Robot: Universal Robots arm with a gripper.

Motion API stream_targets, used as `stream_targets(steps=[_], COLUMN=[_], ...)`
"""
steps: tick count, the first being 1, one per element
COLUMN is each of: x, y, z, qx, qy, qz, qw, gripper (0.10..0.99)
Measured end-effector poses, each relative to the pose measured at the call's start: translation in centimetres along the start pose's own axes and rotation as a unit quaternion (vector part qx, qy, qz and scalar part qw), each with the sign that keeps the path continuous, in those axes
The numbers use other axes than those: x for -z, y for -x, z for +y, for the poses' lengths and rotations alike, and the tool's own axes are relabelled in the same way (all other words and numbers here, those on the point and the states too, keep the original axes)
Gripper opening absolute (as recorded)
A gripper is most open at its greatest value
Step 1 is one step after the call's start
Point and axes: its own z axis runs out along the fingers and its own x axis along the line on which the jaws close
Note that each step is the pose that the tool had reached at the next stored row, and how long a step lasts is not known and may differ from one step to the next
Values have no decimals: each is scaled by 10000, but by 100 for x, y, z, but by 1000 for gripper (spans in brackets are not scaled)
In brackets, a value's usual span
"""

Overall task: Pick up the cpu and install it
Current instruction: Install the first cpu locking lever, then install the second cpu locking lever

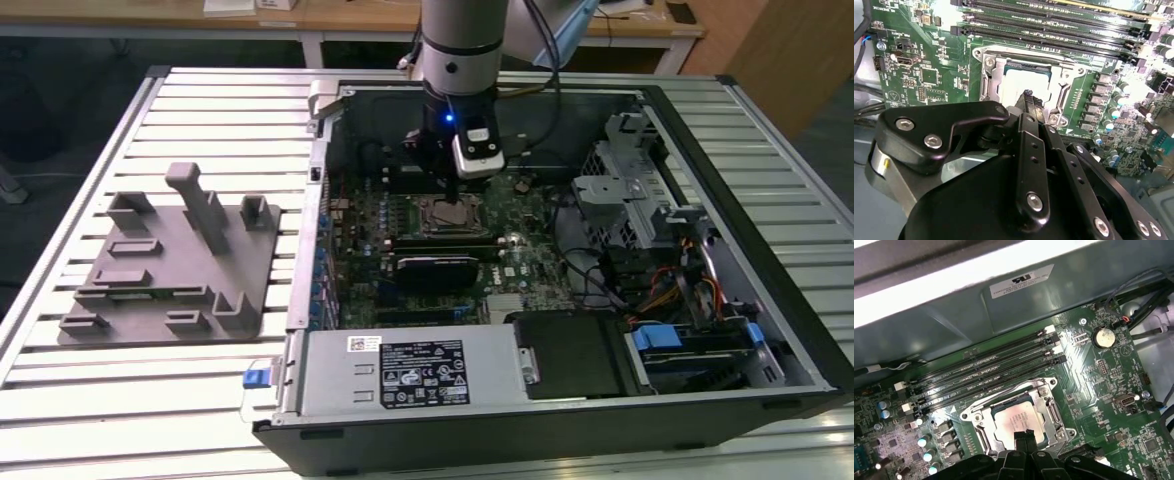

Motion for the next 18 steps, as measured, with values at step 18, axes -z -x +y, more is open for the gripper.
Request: stream_targets(steps=[18], x=[60], y=[3], z=[2], qx=[0], qy=[1], qz=[0], qw=[10000], gripper=[106])
